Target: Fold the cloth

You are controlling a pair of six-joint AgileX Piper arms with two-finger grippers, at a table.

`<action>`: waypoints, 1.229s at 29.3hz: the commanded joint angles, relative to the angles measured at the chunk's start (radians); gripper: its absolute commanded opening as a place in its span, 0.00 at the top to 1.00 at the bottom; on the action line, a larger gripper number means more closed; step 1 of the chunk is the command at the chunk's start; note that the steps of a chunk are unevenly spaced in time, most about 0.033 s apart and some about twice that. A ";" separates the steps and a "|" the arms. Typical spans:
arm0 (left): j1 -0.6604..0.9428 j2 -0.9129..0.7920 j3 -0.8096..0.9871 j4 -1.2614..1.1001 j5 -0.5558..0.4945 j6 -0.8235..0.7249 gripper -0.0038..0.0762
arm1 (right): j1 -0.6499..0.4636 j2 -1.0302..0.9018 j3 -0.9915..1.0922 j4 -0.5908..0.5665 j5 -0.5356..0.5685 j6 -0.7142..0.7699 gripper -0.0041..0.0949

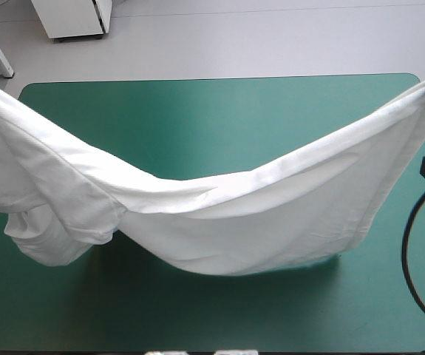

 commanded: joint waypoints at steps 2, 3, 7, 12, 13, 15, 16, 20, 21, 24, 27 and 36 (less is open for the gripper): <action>-0.012 0.010 -0.013 -0.011 -0.032 -0.023 0.96 | 0.010 -0.012 -0.058 -0.052 -0.071 0.022 0.98; -0.012 0.015 -0.013 -0.011 -0.032 -0.023 0.96 | 0.010 -0.008 -0.053 -0.062 -0.054 0.029 0.98; -0.012 0.072 -0.010 0.021 -0.002 -0.038 0.96 | 0.010 0.005 0.031 -0.115 -0.030 0.047 0.98; -0.012 0.163 0.052 0.029 -0.001 -0.041 0.96 | 0.010 0.053 0.178 -0.238 -0.048 0.078 0.98; -0.012 0.181 0.059 0.029 -0.011 -0.041 0.96 | 0.010 0.073 0.194 -0.261 -0.054 0.085 0.98; -0.012 0.239 0.059 0.029 -0.021 -0.041 0.96 | 0.010 0.127 0.214 -0.320 -0.071 0.108 0.98; -0.012 0.268 0.059 0.029 -0.026 -0.036 0.96 | 0.009 0.154 0.216 -0.341 -0.073 0.110 0.98; -0.012 0.374 0.059 0.029 -0.079 -0.004 0.96 | 0.006 0.277 0.216 -0.405 -0.125 0.112 0.98; -0.012 0.398 0.059 0.029 -0.099 -0.004 0.96 | 0.004 0.307 0.216 -0.405 -0.140 0.115 0.98; -0.012 0.455 0.059 0.034 -0.169 0.000 0.96 | 0.004 0.388 0.214 -0.407 -0.178 0.115 0.98; -0.012 0.505 0.059 0.037 -0.234 0.003 0.96 | 0.004 0.459 0.189 -0.443 -0.213 0.115 0.98; -0.010 0.669 0.059 0.039 -0.375 0.013 0.96 | -0.104 0.649 0.117 -0.358 -0.275 0.110 0.98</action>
